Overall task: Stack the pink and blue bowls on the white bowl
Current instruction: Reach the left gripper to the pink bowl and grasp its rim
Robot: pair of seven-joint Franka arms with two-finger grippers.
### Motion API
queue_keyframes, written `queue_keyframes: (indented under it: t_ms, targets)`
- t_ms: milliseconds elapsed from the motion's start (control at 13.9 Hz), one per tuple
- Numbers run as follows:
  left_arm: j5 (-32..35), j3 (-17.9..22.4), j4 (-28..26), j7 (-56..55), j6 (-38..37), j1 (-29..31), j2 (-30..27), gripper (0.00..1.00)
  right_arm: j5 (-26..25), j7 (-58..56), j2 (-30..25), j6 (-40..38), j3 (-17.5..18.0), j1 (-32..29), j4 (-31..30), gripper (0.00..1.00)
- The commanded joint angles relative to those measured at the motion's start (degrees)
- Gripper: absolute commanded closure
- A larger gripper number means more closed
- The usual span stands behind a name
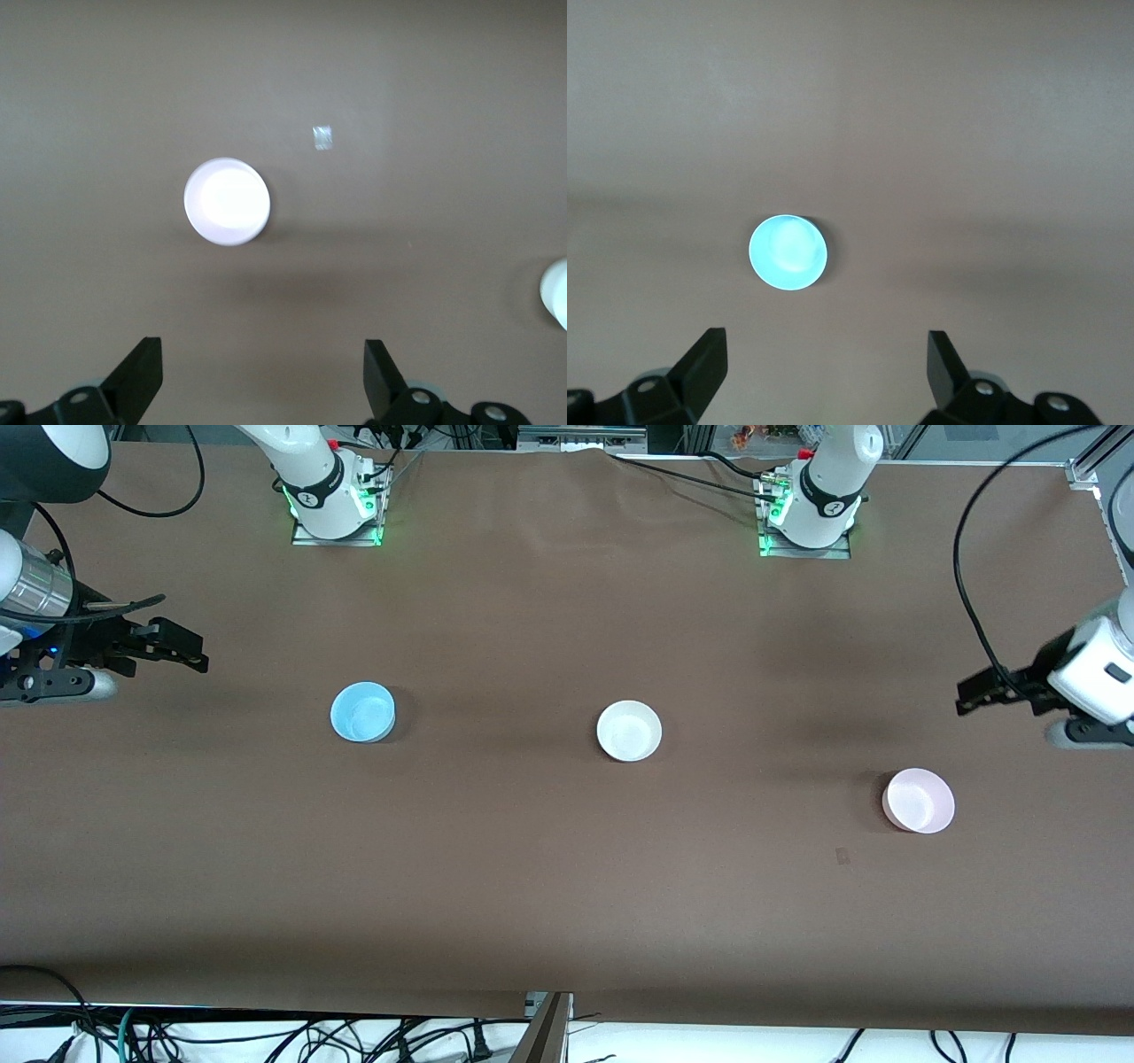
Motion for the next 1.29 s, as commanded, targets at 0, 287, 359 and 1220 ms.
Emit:
queue_keyframes:
  t_ms: [0, 287, 359, 1220]
  targets:
    - [0.86, -0.02, 2.4, 7.04, 4.59, 4.11, 6.99, 0.0, 0.05, -0.61, 0.57, -1.14, 0.0, -0.09, 1.5, 0.0]
    - [0.87, -0.02, 2.22, 13.73, 10.14, 6.58, 14.1, 0.0, 0.05, -0.61, 0.84, -1.23, 0.0, 0.0, 1.5, 0.0]
    - [0.78, -0.11, 2.22, 16.44, 10.84, 7.98, 15.95, 0.0, 0.05, -0.35, 0.92, -1.23, 0.0, 0.09, 1.5, 0.0]
    - [-0.45, -0.37, 1.7, 24.73, 24.65, 12.74, 30.21, 0.46, 0.14, -0.08, 2.59, -2.54, -0.09, -0.26, 1.94, 0.0]
